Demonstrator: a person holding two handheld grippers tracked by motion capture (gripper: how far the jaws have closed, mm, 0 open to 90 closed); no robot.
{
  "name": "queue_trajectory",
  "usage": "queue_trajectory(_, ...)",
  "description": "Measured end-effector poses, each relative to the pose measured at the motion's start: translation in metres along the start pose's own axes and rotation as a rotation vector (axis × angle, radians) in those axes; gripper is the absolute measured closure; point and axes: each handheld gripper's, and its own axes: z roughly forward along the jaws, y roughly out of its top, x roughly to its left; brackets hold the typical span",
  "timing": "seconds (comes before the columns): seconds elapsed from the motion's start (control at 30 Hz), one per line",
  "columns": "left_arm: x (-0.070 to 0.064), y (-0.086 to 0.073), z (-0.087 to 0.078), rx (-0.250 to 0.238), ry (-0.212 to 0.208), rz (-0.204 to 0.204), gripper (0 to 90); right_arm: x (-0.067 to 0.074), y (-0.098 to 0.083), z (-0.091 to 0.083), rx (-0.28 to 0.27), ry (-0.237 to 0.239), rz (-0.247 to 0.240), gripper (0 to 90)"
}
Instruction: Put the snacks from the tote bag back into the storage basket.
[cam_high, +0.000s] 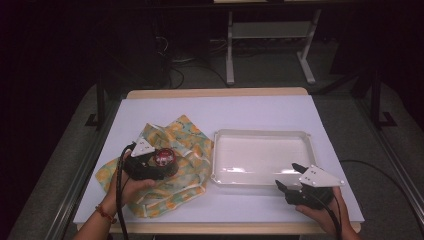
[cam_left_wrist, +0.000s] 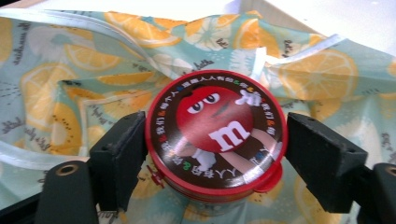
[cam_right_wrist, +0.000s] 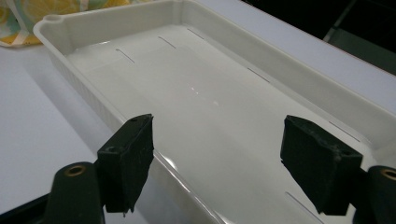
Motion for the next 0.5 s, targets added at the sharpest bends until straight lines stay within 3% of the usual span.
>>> queue_trajectory(0.13, 0.001, 0.002, 0.003, 0.029, 0.001, -0.022, 23.0, -0.001, 0.0, 0.001, 0.0, 0.0, 0.006, 25.0)
queue_trajectory(0.37, -0.001, 0.004, 0.01, 0.064, 0.013, -0.027, 23.8, 0.0, 0.0, 0.002, 0.004, 0.002, 0.002, 25.0)
queue_trajectory(0.5, -0.001, 0.007, 0.013, 0.078, 0.016, -0.055, 23.9, 0.0, 0.0, 0.002, 0.007, 0.004, 0.001, 25.0)
